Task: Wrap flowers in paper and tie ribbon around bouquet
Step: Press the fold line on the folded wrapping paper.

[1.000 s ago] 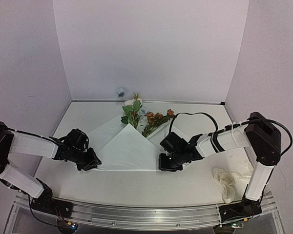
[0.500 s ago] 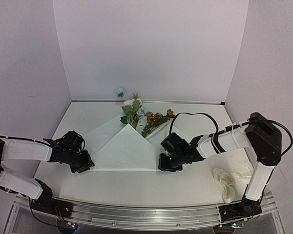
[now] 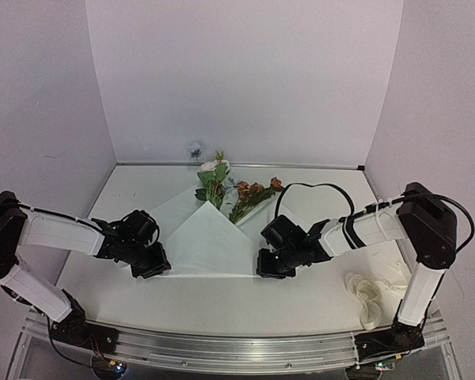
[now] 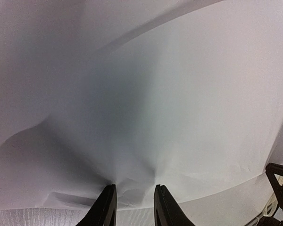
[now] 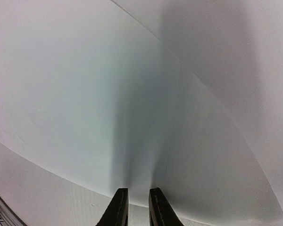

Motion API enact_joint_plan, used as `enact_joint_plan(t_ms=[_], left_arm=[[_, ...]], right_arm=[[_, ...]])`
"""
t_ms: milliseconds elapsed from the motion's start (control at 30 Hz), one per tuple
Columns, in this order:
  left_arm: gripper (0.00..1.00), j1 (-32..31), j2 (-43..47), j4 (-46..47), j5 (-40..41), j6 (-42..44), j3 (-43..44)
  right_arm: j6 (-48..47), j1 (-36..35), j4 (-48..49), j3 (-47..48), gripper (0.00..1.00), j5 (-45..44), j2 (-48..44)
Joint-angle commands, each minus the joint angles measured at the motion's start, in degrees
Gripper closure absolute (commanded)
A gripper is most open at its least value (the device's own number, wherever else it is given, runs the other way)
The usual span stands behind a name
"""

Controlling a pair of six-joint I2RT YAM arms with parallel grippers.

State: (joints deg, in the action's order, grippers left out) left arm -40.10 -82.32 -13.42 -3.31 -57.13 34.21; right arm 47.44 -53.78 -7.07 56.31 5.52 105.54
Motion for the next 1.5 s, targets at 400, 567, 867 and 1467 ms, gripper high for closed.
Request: enact_joint_plan(t_ms=[400,567,867,1467], left_arm=[[0.71,4.7,3.4,-2.4,5.7,-3.2,-7.7],[0.71,8.3,6.8,-4.7,7.0,-3.2,-10.3],[0.71,9.3,7.2,-7.6,9.2,-8.8,-10.0],[0.7,9.8,7.9,-15.1,11.9,-17.6,-7.7]], right_arm=[[1.0,1.2,-2.1,-3.2,0.82,-0.3,2.1],[1.2,1.6,-1.3,-3.9,0.82,-0.1,2.1],[1.7,2.6,0.1,-5.1,0.83,0.9,1.8],[3.6,7.0,6.3,-11.9,0.83,4.0,0.1]])
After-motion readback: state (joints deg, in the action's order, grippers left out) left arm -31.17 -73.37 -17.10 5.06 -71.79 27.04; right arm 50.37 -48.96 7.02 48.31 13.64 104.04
